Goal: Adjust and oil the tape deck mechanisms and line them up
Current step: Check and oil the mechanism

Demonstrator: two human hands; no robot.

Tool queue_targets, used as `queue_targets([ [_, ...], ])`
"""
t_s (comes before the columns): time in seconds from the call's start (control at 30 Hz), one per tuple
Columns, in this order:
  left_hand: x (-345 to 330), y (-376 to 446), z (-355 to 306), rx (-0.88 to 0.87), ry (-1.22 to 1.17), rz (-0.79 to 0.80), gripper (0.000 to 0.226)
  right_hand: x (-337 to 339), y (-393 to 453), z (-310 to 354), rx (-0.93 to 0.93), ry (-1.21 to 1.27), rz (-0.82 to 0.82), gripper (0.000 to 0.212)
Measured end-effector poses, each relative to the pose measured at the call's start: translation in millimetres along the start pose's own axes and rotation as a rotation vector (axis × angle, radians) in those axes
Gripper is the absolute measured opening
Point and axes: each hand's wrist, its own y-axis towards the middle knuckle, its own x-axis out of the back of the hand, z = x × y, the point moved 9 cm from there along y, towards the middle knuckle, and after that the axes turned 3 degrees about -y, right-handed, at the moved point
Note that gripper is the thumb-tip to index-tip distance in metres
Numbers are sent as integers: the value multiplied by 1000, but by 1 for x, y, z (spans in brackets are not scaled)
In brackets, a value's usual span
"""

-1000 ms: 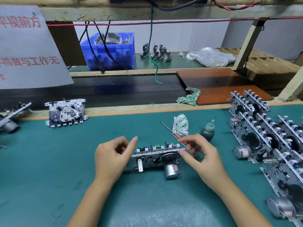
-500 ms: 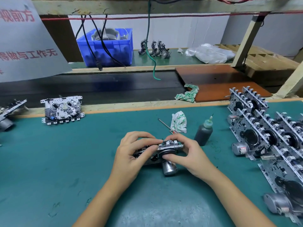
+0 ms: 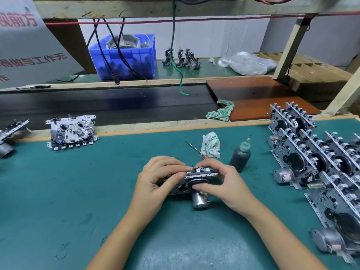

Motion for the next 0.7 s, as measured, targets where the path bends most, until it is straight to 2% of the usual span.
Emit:
queue_targets([
  [0.13,0,1,0,-5,-16,17,17,2,-3,2,3,-25,-29,30],
  [0.3,0,-1,0,5,-22,-11,17,-1,-2,2,-10,-38,16,32],
  [0.4,0,1,-1,5,-9,-12,18,10,-8,14,103,-356,-62,28],
  [0.5,0,1,0,16,-6,-10,19,21,-18,29,285,-686,-172,42],
  [0.57,0,0,0,23,-9,-8,18,25,-24,32,326,-772,-211,43],
  [0.7,0,0,1,29,-15,-15,19,22,-22,28,301,-808,-187,41],
])
